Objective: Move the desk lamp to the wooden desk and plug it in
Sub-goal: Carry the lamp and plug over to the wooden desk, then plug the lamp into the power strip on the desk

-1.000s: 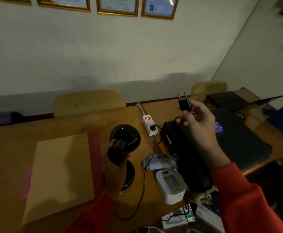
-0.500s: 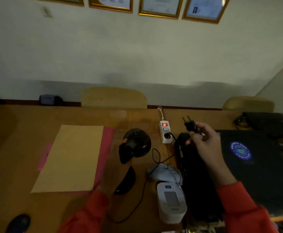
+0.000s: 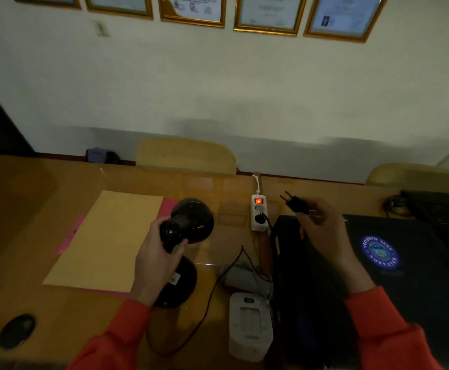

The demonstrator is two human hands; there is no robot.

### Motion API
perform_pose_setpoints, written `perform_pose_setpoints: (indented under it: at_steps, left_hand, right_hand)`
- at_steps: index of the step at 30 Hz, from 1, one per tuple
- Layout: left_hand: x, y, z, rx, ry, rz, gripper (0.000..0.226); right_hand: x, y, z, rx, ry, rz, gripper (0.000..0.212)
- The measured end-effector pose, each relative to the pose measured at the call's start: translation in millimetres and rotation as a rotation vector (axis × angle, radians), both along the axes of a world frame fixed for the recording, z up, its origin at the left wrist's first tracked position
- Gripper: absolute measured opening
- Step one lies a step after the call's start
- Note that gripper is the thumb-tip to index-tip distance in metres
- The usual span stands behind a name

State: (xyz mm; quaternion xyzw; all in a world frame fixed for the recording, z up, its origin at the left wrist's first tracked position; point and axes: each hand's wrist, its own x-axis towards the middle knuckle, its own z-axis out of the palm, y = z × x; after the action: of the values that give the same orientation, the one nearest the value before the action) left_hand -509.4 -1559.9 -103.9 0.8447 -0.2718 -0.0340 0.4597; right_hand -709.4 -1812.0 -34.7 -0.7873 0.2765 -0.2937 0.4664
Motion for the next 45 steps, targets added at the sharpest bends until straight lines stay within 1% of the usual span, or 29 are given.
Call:
perform_pose_setpoints:
  at_steps: [2, 3, 5, 6, 7, 9, 10, 12, 13, 15, 17, 19, 23, 25, 28, 30, 32, 33, 34, 38, 41, 43, 45]
  left_hand:
    - [-4, -4, 4, 0.062, -0.048, 0.019, 0.062]
    - [-7, -7, 6, 0.113, -0.108, 0.041, 0.067]
    - [-16, -13, 8, 0.242, -0.319, 0.08, 0.076]
    - [-22, -15, 8, 0.272, -0.398, 0.081, 0.077]
    - [-30, -19, 10, 0.274, -0.436, 0.055, 0.078]
    - [-46, -32, 10, 0.241, -0.439, -0.047, 0.083]
    - [-55, -41, 9, 0.243, -0.453, -0.124, 0.079]
    - [-73, -57, 4, 0.348, -0.592, -0.351, 0.052]
    - [-77, -64, -2, 0.368, -0.617, -0.453, 0.043]
    - [-77, -77, -16, 0.338, -0.552, -0.589, 0.043]
    - [-73, -91, -27, 0.374, -0.464, -0.633, 0.044]
    - [-66, -103, -40, 0.416, -0.415, -0.642, 0.043]
    - [-48, -126, -57, 0.461, -0.437, -0.672, 0.042]
    - [-39, -137, -66, 0.505, -0.425, -0.652, 0.044]
    - [-27, -152, -80, 0.492, -0.35, -0.63, 0.043]
    - [-22, -161, -84, 0.484, -0.346, -0.626, 0.043]
    - [-15, -171, -85, 0.466, -0.297, -0.648, 0.049]
    - [-13, -175, -86, 0.486, -0.282, -0.668, 0.053]
    - [-9, -179, -93, 0.484, -0.279, -0.636, 0.055]
    - [7, -197, -123, 0.426, -0.188, -0.575, 0.039]
    - [14, -205, -136, 0.456, -0.148, -0.542, 0.039]
    - [16, -211, -147, 0.448, -0.162, -0.552, 0.039]
    - [18, -216, -157, 0.462, -0.182, -0.588, 0.042]
  right_hand:
    - [-1, -4, 0, -0.028, 0.059, 0.05, 0.04]
    - [-1, -6, -1, -0.049, 0.089, 0.066, 0.039]
    - [-1, -10, -3, -0.09, 0.127, 0.086, 0.037]
    - [-1, -12, -4, -0.106, 0.139, 0.088, 0.036]
    - [-1, -14, -4, -0.119, 0.153, 0.089, 0.035]
    - [-2, -19, -4, -0.137, 0.186, 0.088, 0.035]
    - [-2, -22, -4, -0.14, 0.199, 0.083, 0.034]
    - [-2, -29, -3, -0.138, 0.223, 0.085, 0.03]
    - [-2, -33, -2, -0.139, 0.232, 0.092, 0.028]
    - [-2, -39, 0, -0.145, 0.261, 0.11, 0.026]
    - [-1, -45, 3, -0.164, 0.303, 0.121, 0.028]
    - [1, -50, 5, -0.185, 0.338, 0.125, 0.031]
    - [8, -59, 5, -0.202, 0.351, 0.105, 0.043]
    - [13, -65, 2, -0.219, 0.36, 0.091, 0.039]
    - [24, -78, -4, -0.246, 0.423, 0.104, 0.027]
    - [33, -87, -8, -0.279, 0.431, 0.09, 0.023]
    - [43, -97, -14, -0.305, 0.434, 0.078, 0.022]
    - [49, -102, -18, -0.312, 0.447, 0.079, 0.021]
    - [55, -108, -23, -0.313, 0.465, 0.082, 0.021]
    - [85, -131, -48, -0.349, 0.535, 0.085, 0.021]
    - [110, -145, -72, -0.37, 0.625, 0.099, 0.024]
    - [127, -152, -87, -0.361, 0.672, 0.136, 0.026]
    - [141, -158, -102, -0.393, 0.775, 0.215, 0.03]
